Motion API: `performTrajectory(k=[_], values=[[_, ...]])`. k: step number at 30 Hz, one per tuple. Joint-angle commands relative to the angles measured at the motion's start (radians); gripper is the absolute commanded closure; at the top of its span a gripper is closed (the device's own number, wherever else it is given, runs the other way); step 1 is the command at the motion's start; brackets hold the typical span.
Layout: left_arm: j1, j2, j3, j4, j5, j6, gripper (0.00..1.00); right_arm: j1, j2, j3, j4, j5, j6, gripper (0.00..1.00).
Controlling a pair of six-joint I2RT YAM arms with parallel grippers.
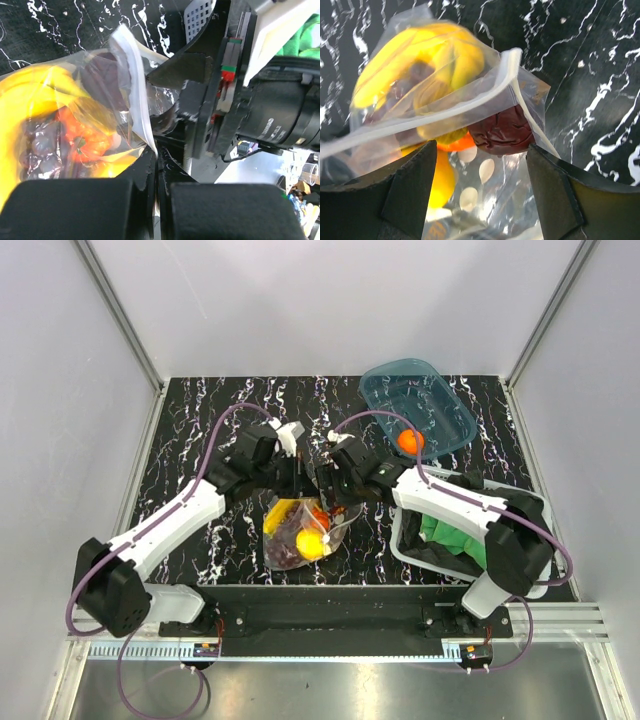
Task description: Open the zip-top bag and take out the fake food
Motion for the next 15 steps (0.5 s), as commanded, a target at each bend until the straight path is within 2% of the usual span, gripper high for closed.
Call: performTrajectory(k=[1, 9, 15], values=[[0.004, 0.038, 0.032, 0.086, 0.032, -0.022, 1.0, 0.0, 0.025, -0.042, 0.161, 0.069, 0.014, 0.2], [0.004, 0.134, 0.047, 0.106, 0.026, -0.025, 1.0, -0.021, 0.049, -0.131, 0.304, 0.147, 0.02, 0.2], [0.004, 0.179, 0.037, 0.107, 0.032, -0.024, 1.0, -0.038, 0.063, -0.154, 0.436, 0.077, 0.002, 0.25]])
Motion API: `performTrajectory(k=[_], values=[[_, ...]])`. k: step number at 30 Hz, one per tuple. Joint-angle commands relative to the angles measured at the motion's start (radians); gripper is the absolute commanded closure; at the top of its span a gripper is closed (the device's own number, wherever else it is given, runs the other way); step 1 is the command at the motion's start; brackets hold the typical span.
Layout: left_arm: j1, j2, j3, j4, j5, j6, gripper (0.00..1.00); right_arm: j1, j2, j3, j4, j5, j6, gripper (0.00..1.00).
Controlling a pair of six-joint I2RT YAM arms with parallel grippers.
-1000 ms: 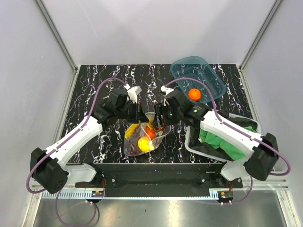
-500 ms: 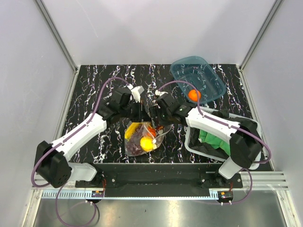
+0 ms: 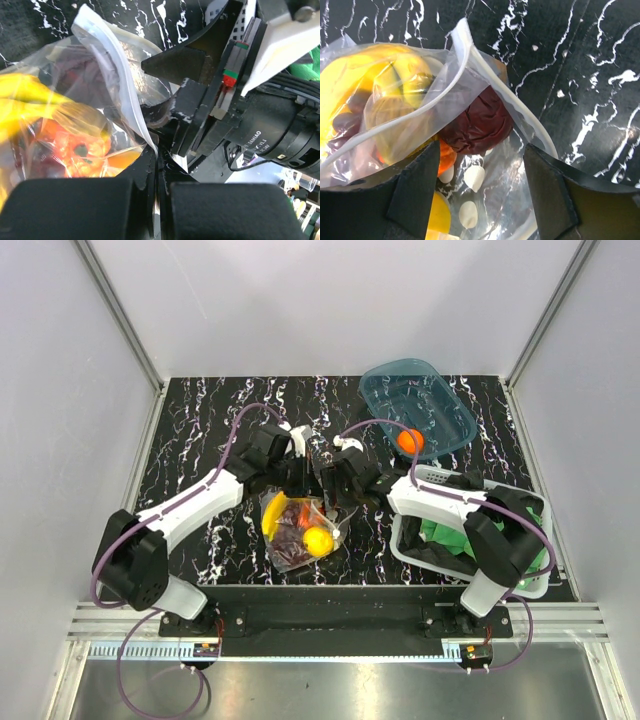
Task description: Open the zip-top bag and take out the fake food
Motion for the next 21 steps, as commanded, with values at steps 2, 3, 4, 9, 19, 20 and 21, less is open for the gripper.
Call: performTrajectory(k=[2, 3, 4, 9, 19, 20, 21], values=[[0.004, 0.013, 0.025, 0.036, 0.024, -0.003, 1.0, -0.009, -0.006, -0.01, 0.188, -0.027, -0.005, 0.28], [0.004, 0.011, 0.024, 0.036, 0.023, -0.001, 1.0, -0.009, -0.006, -0.01, 0.212, -0.032, -0.006, 0.29], [0.004, 0.011, 0.021, 0.034, 0.02, -0.001, 1.0, -0.009, -0.002, -0.008, 0.223, -0.036, -0.005, 0.31], [0.002, 0.02, 0.024, 0.04, 0.023, -0.007, 1.0, -0.015, 0.058, 0.01, 0.264, -0.03, -0.008, 0.29], [-0.006, 0.059, 0.03, 0.043, 0.02, -0.012, 1.0, -0.047, 0.182, 0.022, 0.384, -0.16, -0.074, 0.11], [-0.007, 0.06, 0.03, 0.042, 0.017, -0.012, 1.0, -0.049, 0.195, 0.03, 0.383, -0.171, -0.08, 0.11], [-0.007, 0.062, 0.031, 0.04, 0.017, -0.007, 1.0, -0.049, 0.217, 0.036, 0.384, -0.2, -0.08, 0.11]])
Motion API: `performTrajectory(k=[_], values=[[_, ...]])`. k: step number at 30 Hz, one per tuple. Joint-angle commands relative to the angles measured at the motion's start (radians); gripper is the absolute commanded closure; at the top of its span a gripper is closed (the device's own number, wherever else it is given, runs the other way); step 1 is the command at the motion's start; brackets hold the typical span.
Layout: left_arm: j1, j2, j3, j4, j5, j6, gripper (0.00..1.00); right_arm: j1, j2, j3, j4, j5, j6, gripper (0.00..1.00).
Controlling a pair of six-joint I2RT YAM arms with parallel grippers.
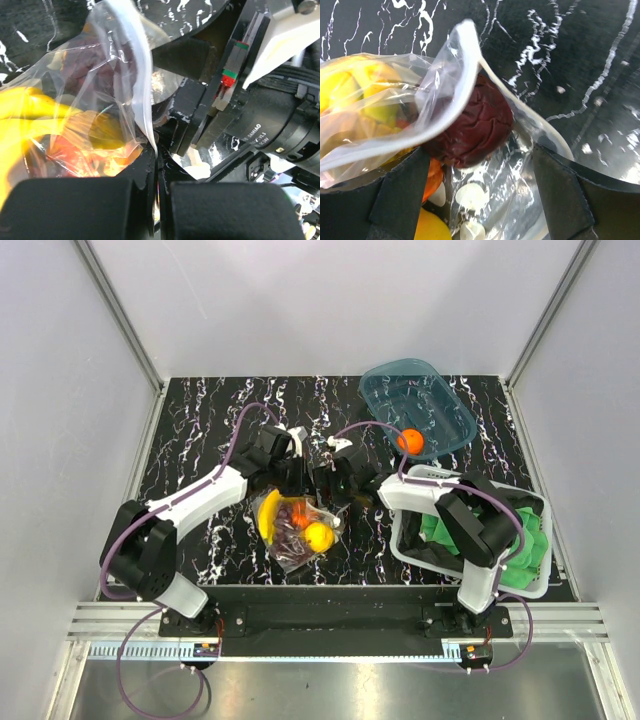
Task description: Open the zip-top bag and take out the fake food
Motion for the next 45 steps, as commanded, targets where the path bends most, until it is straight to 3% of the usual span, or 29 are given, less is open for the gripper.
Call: performTrajectory(k=[1, 9, 11, 14, 21, 25, 27, 32, 37, 40, 44, 45], values=[[-0.03, 0.0, 0.033, 0.04, 0.102, -0.014, 1.0, 0.001, 0.071, 0.059, 0.147, -0.088, -0.024, 0.12], [-0.03, -0.003, 0.021, 0.04, 0.097, -0.028, 1.0, 0.0, 0.072, 0.041, 0.207, -0.139, -0.025, 0.32], [-0.032, -0.011, 0.015, 0.04, 0.088, -0.028, 1.0, 0.0, 0.053, 0.042, 0.193, -0.149, -0.045, 0.51], [-0.032, -0.028, 0.011, 0.04, 0.082, -0.034, 1.0, 0.0, 0.013, 0.044, 0.15, -0.157, -0.061, 0.65], [-0.03, -0.097, 0.007, 0.001, 0.036, -0.012, 1.0, 0.0, -0.158, -0.031, 0.041, -0.145, -0.009, 0.75], [-0.032, -0.123, 0.015, -0.006, 0.054, -0.025, 1.0, -0.002, -0.266, -0.083, -0.029, -0.102, 0.123, 0.74], [-0.032, -0.132, 0.018, -0.003, 0.069, -0.043, 1.0, -0.004, -0.28, -0.097, -0.028, -0.09, 0.186, 0.67], [-0.038, -0.154, 0.039, -0.002, 0.091, -0.068, 1.0, -0.005, -0.202, -0.033, -0.029, -0.137, 0.361, 0.62], [-0.062, -0.177, 0.082, -0.003, 0.108, -0.101, 1.0, -0.008, -0.152, -0.01, -0.008, -0.163, 0.465, 0.48], [-0.071, -0.174, 0.091, -0.002, 0.12, -0.12, 1.0, -0.017, -0.145, -0.066, 0.147, -0.195, 0.505, 0.41], [-0.09, -0.158, 0.11, -0.003, 0.129, -0.12, 1.0, -0.026, -0.168, -0.166, 0.274, -0.198, 0.574, 0.23], [-0.099, -0.158, 0.114, -0.003, 0.128, -0.12, 1.0, -0.033, -0.173, -0.198, 0.382, -0.206, 0.619, 0.22]])
